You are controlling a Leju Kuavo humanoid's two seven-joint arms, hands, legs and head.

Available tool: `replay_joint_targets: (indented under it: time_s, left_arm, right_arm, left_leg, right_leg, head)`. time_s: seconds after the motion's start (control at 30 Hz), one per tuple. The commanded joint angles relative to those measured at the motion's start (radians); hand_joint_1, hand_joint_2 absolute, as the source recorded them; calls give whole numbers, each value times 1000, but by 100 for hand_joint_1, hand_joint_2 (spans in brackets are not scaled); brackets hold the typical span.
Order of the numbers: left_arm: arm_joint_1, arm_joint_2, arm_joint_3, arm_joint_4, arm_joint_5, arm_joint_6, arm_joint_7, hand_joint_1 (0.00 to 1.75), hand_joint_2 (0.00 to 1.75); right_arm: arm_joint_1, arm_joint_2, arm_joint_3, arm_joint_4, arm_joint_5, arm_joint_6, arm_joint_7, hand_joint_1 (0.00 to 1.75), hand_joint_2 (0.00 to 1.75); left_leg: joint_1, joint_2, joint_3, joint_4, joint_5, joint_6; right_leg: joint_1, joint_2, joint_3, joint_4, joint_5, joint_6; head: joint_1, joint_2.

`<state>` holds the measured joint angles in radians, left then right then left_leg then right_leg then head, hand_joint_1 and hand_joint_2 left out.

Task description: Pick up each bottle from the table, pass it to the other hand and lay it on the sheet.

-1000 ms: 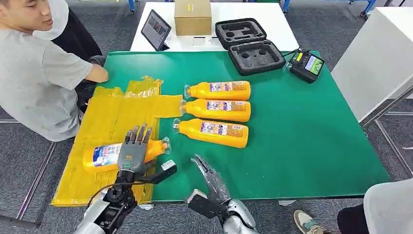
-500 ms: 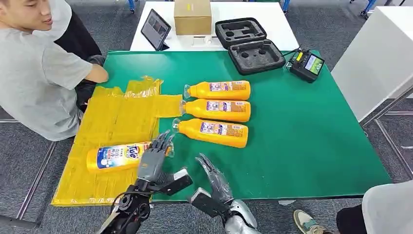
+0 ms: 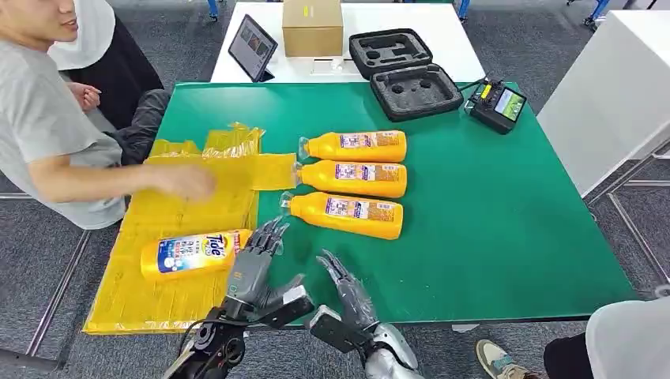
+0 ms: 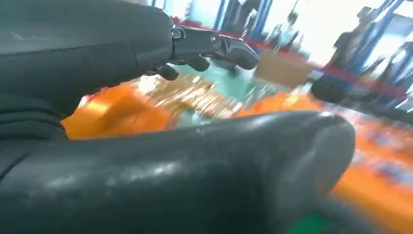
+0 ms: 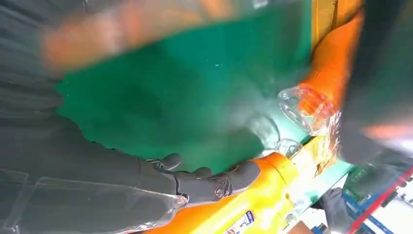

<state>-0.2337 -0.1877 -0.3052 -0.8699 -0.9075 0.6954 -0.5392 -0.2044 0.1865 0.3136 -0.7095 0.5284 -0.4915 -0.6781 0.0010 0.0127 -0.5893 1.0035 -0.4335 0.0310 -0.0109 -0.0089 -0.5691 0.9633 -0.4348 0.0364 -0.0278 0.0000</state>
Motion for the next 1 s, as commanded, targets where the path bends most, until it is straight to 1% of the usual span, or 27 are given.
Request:
replay_joint_targets:
  time_s: [0.03, 0.07, 0.1, 0.13, 0.2, 0.27, 0.3, 0.33, 0.37, 0.43, 0.57, 0.83, 1.0]
  left_arm:
    - [166, -48, -29, -550, 144, 3, -159, 0, 0]
    - [178, -56, -34, -610, 161, 3, -159, 0, 0]
    - [185, -61, -36, -645, 169, 3, -159, 0, 0]
    - [192, -66, -34, -657, 211, 3, -159, 0, 0]
    - [196, -67, -28, -656, 263, 3, -159, 0, 0]
    - [196, -67, -28, -656, 263, 3, -159, 0, 0]
    - [200, -66, -13, -682, 320, 3, -159, 0, 0]
    - [204, -66, -7, -697, 350, 3, -159, 0, 175]
    - [208, -67, -2, -721, 401, 3, -159, 0, 175]
    - [214, -65, 6, -762, 462, 3, -159, 0, 175]
    - [216, -59, -11, -771, 508, 3, -159, 0, 175]
    - [205, -53, -36, -735, 540, 3, -159, 0, 175]
    - [169, -34, -88, -673, 603, 3, -159, 0, 175]
  right_arm:
    - [143, 31, -140, -426, 477, -207, -20, 0, 175]
    - [177, 65, -192, -536, 563, -207, -20, 0, 175]
    - [179, 85, -250, -569, 635, -207, -20, 0, 175]
    - [161, 101, -310, -535, 694, -207, -6, 0, 175]
    - [127, 92, -338, -476, 704, -207, 25, 0, 175]
    - [127, 92, -338, -476, 704, -207, 25, 0, 175]
    - [81, 75, -382, -409, 741, -207, 57, 0, 175]
    - [58, 71, -406, -382, 735, -207, 55, 0, 175]
    - [40, 64, -435, -366, 782, -207, 84, 0, 175]
    - [-8, 44, -466, -312, 793, -207, 105, 0, 175]
    - [-84, 6, -491, -209, 824, -207, 160, 0, 175]
    - [-107, -7, -504, -180, 842, -207, 195, 0, 175]
    - [-172, -47, -507, -50, 860, -207, 281, 0, 175]
  left_leg:
    - [1, -2, -1, 3, -3, -1]
    - [0, -3, -3, 3, -2, -1]
    - [0, -2, -5, 3, -1, -1]
    - [0, -1, -5, 4, -2, -2]
    - [0, 1, -3, 2, -2, -2]
    - [1, -3, -2, 2, -2, -2]
    - [0, -3, -3, 0, -1, -1]
    - [0, -3, -2, 1, -1, -2]
    - [0, -1, -2, 1, -1, -1]
    - [1, 1, -3, 1, -1, -1]
    - [0, -1, -3, 0, 2, 1]
    - [-1, -2, 0, 0, 1, 1]
    - [-1, -2, 0, -1, 1, 1]
  right_leg:
    - [1, 0, -1, 3, -3, -1]
    - [0, -1, -2, 3, -3, -1]
    - [0, -1, -4, 3, -2, -1]
    - [0, 0, -5, 5, -3, -1]
    - [0, 2, -4, 4, -2, -2]
    - [1, -2, -2, 2, -2, -2]
    - [0, -3, -3, 1, -1, -1]
    - [0, -3, -2, 1, -1, -1]
    - [0, -1, -3, 1, 0, -1]
    - [0, 2, -3, 2, 0, -1]
    - [0, -2, -2, 0, 2, 1]
    - [0, -2, 0, 0, 1, 1]
    - [0, -2, 1, -1, 2, 1]
  head:
    - [0, 0]
    - [0, 0]
    - [1, 0]
    - [1, 0]
    - [0, 0]
    - [0, 0]
    - [0, 0]
    - [0, 0]
    - [1, 0]
    - [0, 0]
    - [0, 0]
    - [0, 0]
    - [0, 0]
